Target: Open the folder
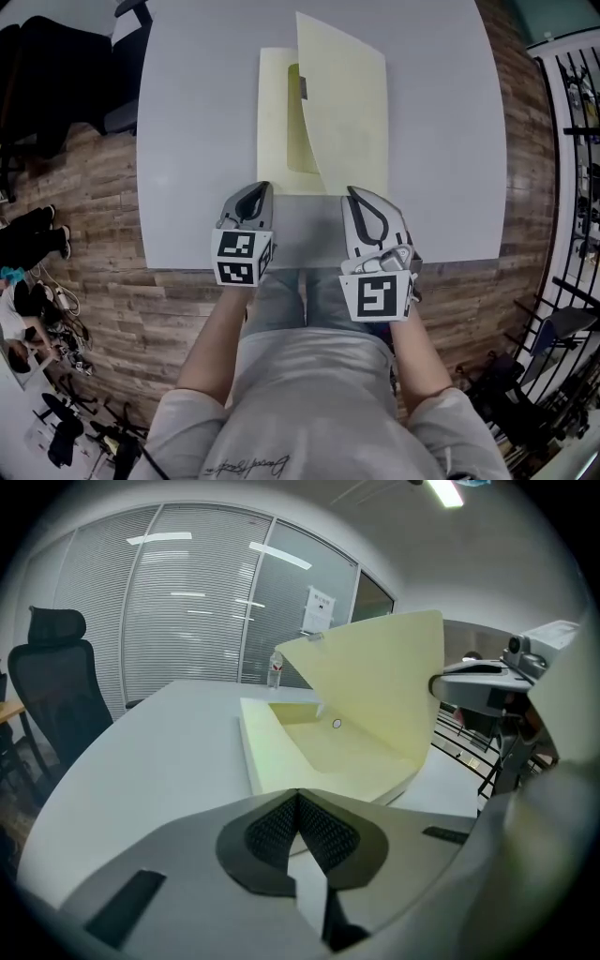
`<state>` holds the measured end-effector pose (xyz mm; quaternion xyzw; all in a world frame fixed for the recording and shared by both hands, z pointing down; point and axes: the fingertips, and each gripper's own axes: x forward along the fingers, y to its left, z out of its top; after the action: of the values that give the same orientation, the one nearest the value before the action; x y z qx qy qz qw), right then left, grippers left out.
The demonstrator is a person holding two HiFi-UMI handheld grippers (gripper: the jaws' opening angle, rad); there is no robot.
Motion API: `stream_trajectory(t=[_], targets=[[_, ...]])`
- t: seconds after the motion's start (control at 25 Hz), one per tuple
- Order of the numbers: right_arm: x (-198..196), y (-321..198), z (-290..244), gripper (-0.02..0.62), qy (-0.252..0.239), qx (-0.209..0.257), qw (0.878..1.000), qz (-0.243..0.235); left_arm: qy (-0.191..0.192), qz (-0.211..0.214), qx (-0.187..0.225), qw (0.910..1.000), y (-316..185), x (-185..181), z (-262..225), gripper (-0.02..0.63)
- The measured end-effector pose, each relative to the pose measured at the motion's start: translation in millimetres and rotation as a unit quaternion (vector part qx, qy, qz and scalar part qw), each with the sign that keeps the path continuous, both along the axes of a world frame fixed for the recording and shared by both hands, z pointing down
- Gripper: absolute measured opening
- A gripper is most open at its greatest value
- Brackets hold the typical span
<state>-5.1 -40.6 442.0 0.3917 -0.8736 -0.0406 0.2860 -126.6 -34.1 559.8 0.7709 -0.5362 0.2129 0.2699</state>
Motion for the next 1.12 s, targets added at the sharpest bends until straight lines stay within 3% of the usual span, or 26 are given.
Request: stream_trajectory(t=[0.48,1.12], targets=[[64.1,-8.6,-24.4,0.025,-0.079,-0.002,0.990,0.117,-0.011,0.019,-0.010,0.9997,1.4,-6.2,3.2,0.009],[169.0,-11.2,-0.5,0.025,-0.139,-0.070,0.956,0.250,-0.021,0.021,-0.017,0.9994,1.4,-7.7,4.1,0.009]])
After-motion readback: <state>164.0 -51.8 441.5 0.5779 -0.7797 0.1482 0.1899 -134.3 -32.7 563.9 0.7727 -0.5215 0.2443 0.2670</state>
